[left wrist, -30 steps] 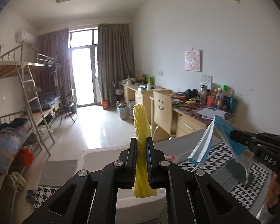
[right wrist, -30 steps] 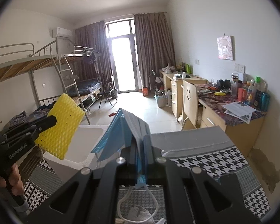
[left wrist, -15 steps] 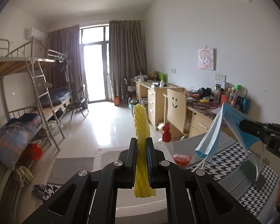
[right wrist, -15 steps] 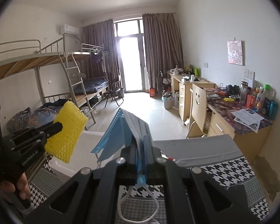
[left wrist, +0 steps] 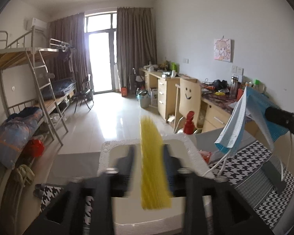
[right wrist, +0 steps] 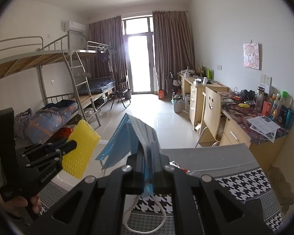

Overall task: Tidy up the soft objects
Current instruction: 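Open the left gripper to drop the yellow mesh sleeve into the box, then lower the blue mask into the white foam box and open the right gripper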

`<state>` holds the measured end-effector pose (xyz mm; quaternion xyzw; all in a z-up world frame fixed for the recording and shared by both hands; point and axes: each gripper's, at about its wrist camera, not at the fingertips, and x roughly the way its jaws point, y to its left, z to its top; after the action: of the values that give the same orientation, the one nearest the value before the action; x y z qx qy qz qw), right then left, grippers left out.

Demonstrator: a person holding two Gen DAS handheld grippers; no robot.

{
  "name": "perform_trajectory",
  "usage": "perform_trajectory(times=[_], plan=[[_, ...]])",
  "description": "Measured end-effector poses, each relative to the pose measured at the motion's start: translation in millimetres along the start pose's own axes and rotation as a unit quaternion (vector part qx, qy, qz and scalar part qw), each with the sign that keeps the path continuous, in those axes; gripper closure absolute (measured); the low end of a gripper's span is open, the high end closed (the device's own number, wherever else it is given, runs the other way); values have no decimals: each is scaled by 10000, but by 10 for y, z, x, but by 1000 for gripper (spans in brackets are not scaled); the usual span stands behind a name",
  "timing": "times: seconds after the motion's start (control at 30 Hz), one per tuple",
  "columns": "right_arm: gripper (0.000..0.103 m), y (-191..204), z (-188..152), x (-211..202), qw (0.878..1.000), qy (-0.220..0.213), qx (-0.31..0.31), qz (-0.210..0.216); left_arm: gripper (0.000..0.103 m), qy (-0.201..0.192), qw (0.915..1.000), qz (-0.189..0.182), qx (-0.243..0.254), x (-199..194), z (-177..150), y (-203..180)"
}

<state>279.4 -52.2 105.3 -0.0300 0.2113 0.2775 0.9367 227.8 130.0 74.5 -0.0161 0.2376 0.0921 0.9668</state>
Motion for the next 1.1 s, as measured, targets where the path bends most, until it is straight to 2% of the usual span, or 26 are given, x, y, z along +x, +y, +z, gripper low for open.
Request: perform_trajectory(times=[0.03,0.1,0.2,0.33,0.53,0.63,1.1], plan=[[95,12,0,7,10000,8,-10,3,34,-21,10000,23,-44,-2,-3,38],[95,33,6,29,10000,11,-12,6,25,-89,9998,110,-144,-26,-22,106],[95,77,12,81,10000,41,-16,22,24,-105,9996,186,-160,-50,-20,161],[95,129,29,126,10000,76,-48,40,13,-208,9990,306,-243,-131,-26,222],[95,235,43,182,9998,128,-132,127,10,-250,9985,424,-219,-205,-40,257],[95,278,46,215,9996,162,-150,197,2,-306,9980,496,-243,-255,-49,289],[95,472,43,360,9977,328,-306,503,1,-426,9954,728,-454,-447,-133,470]])
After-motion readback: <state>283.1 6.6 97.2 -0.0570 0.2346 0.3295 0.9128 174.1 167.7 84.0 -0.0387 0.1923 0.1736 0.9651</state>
